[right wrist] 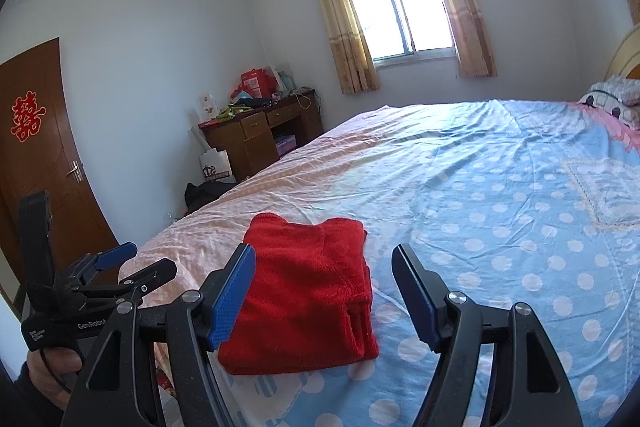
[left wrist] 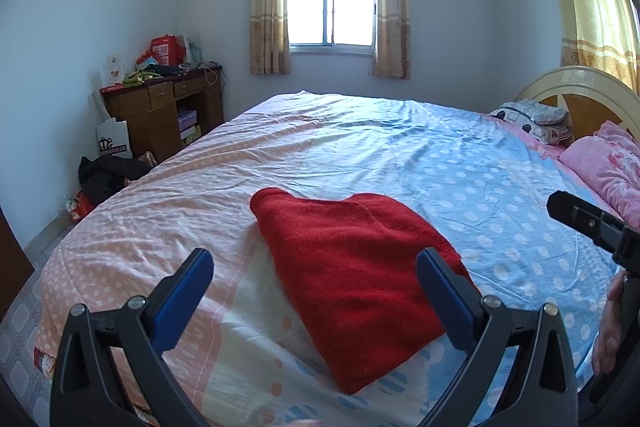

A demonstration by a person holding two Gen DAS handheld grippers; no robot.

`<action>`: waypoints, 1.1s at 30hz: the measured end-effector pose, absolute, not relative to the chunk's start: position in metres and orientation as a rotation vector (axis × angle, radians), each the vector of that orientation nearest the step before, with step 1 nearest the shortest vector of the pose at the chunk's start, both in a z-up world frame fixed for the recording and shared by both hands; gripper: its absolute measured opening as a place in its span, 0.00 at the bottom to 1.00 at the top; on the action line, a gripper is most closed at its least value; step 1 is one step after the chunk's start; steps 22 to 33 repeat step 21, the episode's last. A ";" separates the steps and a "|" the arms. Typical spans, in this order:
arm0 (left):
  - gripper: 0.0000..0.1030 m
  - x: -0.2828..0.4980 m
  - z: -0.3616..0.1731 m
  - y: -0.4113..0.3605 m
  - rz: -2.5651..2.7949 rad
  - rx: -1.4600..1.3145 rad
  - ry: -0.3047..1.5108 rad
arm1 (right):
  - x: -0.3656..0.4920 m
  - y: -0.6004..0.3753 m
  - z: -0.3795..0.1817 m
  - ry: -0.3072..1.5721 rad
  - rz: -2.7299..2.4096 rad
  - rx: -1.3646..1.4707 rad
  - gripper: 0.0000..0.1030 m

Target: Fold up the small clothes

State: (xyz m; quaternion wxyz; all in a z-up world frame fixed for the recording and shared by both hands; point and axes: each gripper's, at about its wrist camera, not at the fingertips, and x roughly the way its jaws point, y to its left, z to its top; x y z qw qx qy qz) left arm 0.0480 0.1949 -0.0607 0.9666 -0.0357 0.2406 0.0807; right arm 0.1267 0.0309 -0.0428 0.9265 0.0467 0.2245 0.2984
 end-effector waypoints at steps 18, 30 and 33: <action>1.00 0.048 -0.062 0.198 0.203 -0.042 0.480 | 0.123 0.035 -0.044 0.455 0.627 0.073 0.69; 1.00 0.048 -0.061 0.196 0.199 -0.031 0.477 | 0.122 0.036 -0.045 0.457 0.626 0.071 0.69; 1.00 0.048 -0.061 0.196 0.199 -0.031 0.477 | 0.122 0.036 -0.045 0.457 0.626 0.071 0.69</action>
